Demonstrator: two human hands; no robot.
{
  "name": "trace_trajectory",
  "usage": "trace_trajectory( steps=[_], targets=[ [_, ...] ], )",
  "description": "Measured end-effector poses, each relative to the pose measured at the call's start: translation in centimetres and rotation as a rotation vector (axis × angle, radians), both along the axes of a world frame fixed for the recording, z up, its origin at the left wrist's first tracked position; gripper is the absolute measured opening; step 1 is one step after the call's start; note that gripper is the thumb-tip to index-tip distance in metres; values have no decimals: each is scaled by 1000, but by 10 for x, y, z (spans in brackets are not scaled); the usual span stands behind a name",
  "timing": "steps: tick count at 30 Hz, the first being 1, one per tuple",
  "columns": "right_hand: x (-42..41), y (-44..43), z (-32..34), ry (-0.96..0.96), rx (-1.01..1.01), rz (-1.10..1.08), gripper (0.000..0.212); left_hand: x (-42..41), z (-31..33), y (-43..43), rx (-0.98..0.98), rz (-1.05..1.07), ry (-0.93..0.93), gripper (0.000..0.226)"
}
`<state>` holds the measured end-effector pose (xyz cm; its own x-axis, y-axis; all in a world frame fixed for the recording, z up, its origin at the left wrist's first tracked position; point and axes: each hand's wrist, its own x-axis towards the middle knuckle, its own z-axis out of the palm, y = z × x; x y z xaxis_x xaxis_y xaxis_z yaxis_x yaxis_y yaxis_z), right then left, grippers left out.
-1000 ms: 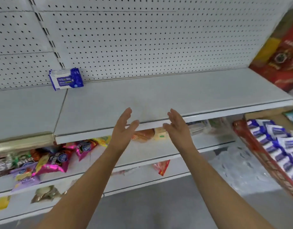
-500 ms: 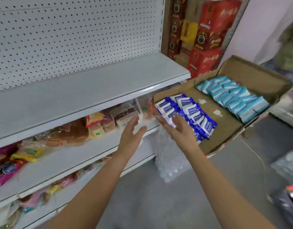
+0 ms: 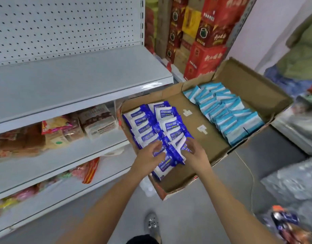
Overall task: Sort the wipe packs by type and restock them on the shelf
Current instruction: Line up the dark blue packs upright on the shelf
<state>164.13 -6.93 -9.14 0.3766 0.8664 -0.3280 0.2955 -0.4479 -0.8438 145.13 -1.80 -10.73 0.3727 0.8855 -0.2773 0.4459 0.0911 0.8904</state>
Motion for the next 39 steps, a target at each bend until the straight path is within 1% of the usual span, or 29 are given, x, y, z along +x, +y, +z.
trace_trajectory(
  steps=[1,2,3,4,6,7,8,11,14,16,18,20,22,25,28,29,31,33,35,39],
  targets=[
    [10,7,-4,-13,-31,17,68,8,-7,7,16,-15,77,40],
    [18,13,-6,-31,-57,44,63,14,-14,11,39,-38,171,37],
    [26,20,-8,-61,-86,76,57,19,-19,14,70,-65,275,34],
    [34,27,-11,-92,-102,114,55,24,-22,16,120,-90,406,36],
    [48,42,-19,-156,-145,193,57,33,-27,19,258,-158,751,47],
    [53,47,-23,-192,-173,232,61,37,-28,18,294,-188,899,52],
    [58,52,-28,-225,-199,268,67,42,-27,17,293,-203,989,55],
    [74,64,-45,-318,-273,337,81,54,-25,15,259,-239,1136,53],
    [84,81,-48,-406,-283,395,92,55,-28,16,219,-233,1146,48],
    [91,87,-48,-467,-309,440,92,53,-29,16,166,-196,1092,48],
    [104,90,-50,-566,-316,492,87,54,-26,12,127,-94,995,44],
    [119,93,-54,-544,-282,530,78,54,-20,7,81,87,798,31],
    [131,96,-55,-387,-267,551,65,54,-11,2,0,268,580,26],
    [141,107,-43,-69,-235,542,47,52,6,-4,-63,569,304,36],
    [141,124,-23,204,-172,520,44,43,26,-12,-36,858,41,47],
    [137,132,-15,271,-160,526,45,38,32,-15,-29,946,-45,47],
    [123,146,0,373,-125,555,45,23,42,-20,-26,1069,-197,37],
    [99,158,18,420,-83,589,42,5,50,-25,-38,1122,-302,23],
    [67,167,33,449,-53,630,38,-18,56,-31,-47,1149,-356,18],
    [-11,172,59,551,-29,670,40,-78,58,-47,-17,1225,-376,24]
  ],
)
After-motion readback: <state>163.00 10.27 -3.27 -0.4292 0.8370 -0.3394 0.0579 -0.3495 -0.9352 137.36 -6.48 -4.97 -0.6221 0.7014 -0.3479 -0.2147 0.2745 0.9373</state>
